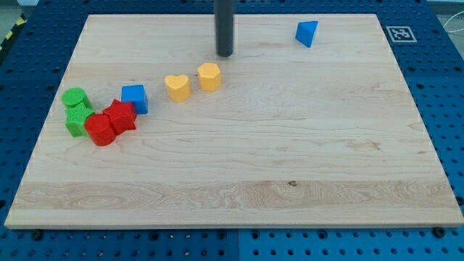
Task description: Push yellow hexagon towards center
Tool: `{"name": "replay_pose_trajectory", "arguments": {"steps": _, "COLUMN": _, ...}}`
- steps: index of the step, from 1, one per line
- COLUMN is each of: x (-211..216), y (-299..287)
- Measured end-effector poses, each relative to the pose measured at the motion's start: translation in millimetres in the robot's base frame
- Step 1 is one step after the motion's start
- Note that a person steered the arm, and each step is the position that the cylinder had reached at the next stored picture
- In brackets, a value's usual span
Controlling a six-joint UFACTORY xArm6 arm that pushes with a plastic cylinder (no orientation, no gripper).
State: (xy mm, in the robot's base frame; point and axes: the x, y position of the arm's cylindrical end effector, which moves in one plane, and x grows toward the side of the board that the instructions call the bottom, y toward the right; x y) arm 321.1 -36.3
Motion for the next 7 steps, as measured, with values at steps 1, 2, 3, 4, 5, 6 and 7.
{"name": "replay_pose_trajectory", "arguments": {"steps": 1, "x": 62, "y": -11}}
{"name": "replay_pose_trajectory", "arguments": {"steps": 2, "x": 76, "y": -4}}
{"name": "replay_pose_trajectory", "arguments": {"steps": 3, "x": 82, "y": -33}}
{"name": "replay_pose_trajectory", "arguments": {"steps": 4, "x": 110, "y": -73}}
{"name": "replay_pose_trajectory", "arguments": {"steps": 5, "x": 151, "y": -56}}
{"name": "replay_pose_trajectory", "arguments": {"steps": 6, "x": 154, "y": -21}}
{"name": "replay_pose_trajectory", "arguments": {"steps": 7, "x": 119, "y": -19}}
